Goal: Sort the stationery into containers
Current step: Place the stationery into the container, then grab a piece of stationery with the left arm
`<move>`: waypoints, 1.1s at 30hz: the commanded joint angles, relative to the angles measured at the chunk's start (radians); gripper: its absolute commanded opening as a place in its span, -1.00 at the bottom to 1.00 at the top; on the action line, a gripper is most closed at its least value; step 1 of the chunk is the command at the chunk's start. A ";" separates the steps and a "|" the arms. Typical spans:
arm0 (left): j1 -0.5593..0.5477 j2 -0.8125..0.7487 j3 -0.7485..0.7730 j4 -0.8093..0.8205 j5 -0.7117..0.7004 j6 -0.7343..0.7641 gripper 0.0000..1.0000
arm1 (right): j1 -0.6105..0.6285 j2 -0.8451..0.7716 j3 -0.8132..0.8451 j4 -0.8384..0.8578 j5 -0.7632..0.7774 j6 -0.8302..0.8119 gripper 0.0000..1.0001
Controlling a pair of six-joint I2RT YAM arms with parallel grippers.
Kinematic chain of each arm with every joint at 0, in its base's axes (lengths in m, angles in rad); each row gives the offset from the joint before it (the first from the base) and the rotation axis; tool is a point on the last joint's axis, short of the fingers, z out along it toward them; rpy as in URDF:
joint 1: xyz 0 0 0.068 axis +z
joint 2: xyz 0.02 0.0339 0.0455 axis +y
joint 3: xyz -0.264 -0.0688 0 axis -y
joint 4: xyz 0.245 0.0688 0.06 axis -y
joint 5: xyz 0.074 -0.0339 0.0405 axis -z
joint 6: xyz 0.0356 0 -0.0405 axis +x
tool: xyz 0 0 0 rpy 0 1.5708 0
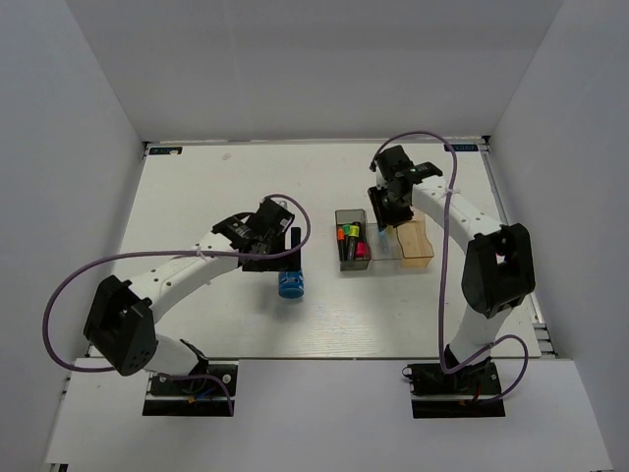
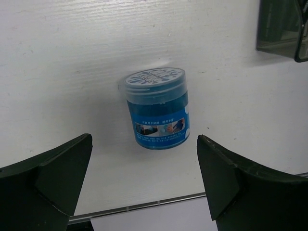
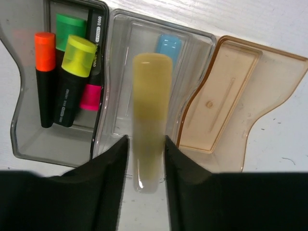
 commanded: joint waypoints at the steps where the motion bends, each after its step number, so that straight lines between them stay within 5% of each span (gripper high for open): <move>1: -0.005 0.033 0.041 0.012 -0.032 0.038 1.00 | -0.001 0.001 0.015 -0.010 -0.055 0.018 0.01; 3: -0.007 0.062 0.047 0.013 -0.035 0.041 1.00 | 0.001 0.007 0.024 -0.028 -0.076 0.016 0.58; 7: -0.006 0.139 0.140 -0.081 -0.055 0.034 1.00 | -0.004 -0.028 0.012 -0.042 -0.148 -0.004 0.76; 13: -0.016 0.185 0.222 -0.126 -0.048 0.050 1.00 | -0.010 -0.187 -0.132 0.045 -0.216 -0.034 0.76; 19: -0.069 0.295 0.366 -0.327 -0.135 -0.098 1.00 | -0.021 -0.283 -0.196 0.088 -0.214 -0.028 0.78; 33: -0.129 0.414 0.323 -0.340 -0.140 -0.290 1.00 | -0.085 -0.402 -0.317 0.111 -0.231 -0.004 0.78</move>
